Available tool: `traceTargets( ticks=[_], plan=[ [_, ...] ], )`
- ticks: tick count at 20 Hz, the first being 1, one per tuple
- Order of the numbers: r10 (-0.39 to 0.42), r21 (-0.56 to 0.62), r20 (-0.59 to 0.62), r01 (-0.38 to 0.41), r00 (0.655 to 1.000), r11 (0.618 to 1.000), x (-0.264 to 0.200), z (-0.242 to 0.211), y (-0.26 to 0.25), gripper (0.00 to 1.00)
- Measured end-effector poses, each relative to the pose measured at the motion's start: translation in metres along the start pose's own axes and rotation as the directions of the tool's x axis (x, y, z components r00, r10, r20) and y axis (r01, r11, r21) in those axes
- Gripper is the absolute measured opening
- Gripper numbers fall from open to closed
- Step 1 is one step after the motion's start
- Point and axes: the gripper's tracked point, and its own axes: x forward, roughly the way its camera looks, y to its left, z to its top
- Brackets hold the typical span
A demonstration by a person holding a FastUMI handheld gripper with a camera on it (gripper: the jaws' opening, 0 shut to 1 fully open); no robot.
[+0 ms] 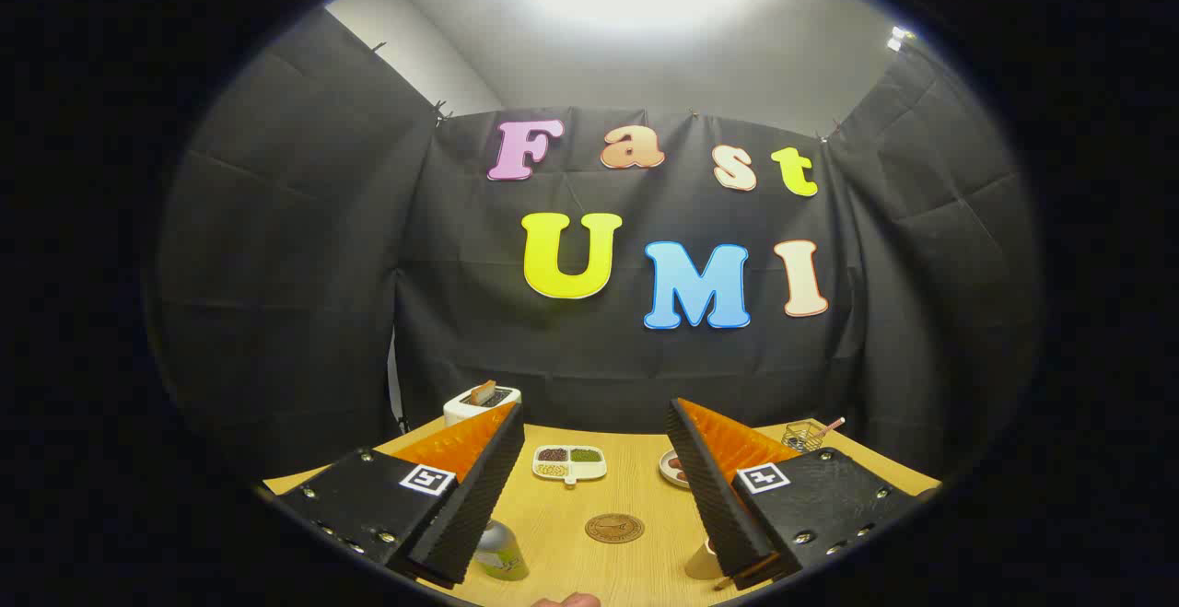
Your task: Take the bottle from table, then pour the juice into the cup, finally place the bottle on the coaster
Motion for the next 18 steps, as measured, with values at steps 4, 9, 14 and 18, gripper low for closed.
traceTargets(
  ticks=[4,9,14,18],
  plan=[
    [-0.002,0.000,-0.002,0.002,1.000,1.000,-0.002,-0.003,-0.002,0.96],
    [0.007,0.003,0.005,-0.007,1.000,1.000,0.001,-0.005,-0.001,0.96],
    [0.009,-0.012,0.013,-0.009,1.000,1.000,0.004,-0.005,0.004,0.96],
    [0.023,0.004,0.001,-0.023,1.000,1.000,0.008,-0.015,0.014,0.96]
  ],
)
